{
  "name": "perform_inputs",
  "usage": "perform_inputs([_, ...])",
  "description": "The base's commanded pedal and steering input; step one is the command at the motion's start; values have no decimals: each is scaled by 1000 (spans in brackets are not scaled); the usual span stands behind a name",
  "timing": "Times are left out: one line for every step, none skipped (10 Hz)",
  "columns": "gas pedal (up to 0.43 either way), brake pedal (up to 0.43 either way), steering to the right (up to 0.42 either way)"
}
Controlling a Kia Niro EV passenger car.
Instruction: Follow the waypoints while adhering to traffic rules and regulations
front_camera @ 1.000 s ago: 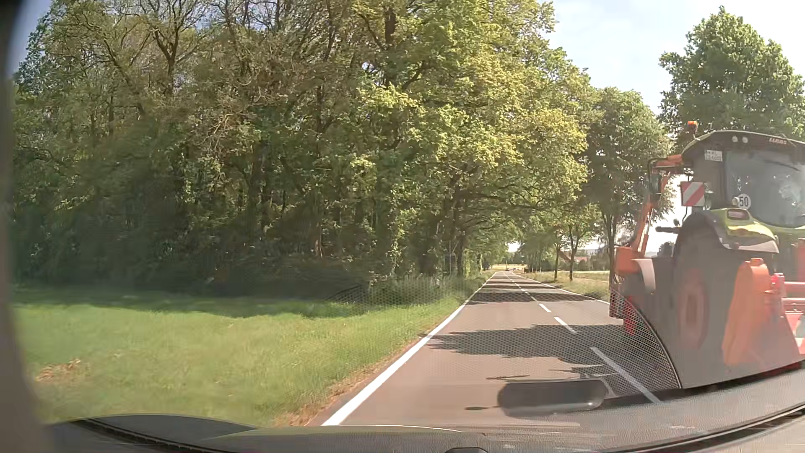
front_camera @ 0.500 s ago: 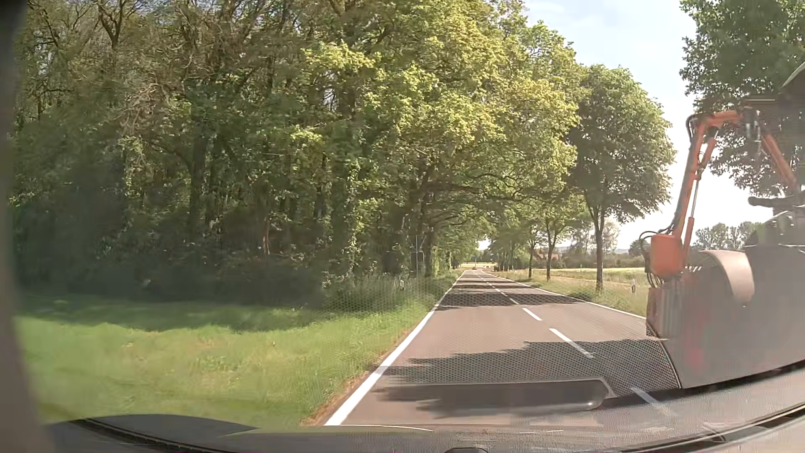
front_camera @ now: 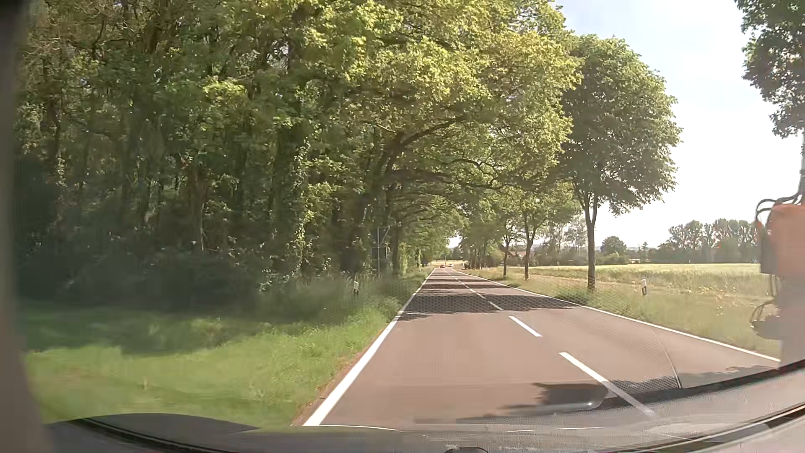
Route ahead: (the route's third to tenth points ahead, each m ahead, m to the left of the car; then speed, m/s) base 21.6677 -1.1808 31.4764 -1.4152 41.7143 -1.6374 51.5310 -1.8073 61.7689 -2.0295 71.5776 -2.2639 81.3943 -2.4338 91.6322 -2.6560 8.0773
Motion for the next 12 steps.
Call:
perform_inputs([287, 0, 49])
perform_inputs([287, 0, 49])
perform_inputs([287, 0, 49])
perform_inputs([287, 0, 49])
perform_inputs([287, 0, 48])
perform_inputs([287, 0, 45])
perform_inputs([287, 0, 45])
perform_inputs([280, 0, 43])
perform_inputs([280, 0, 39])
perform_inputs([280, 0, 31])
perform_inputs([280, 0, 23])
perform_inputs([280, 0, 14])
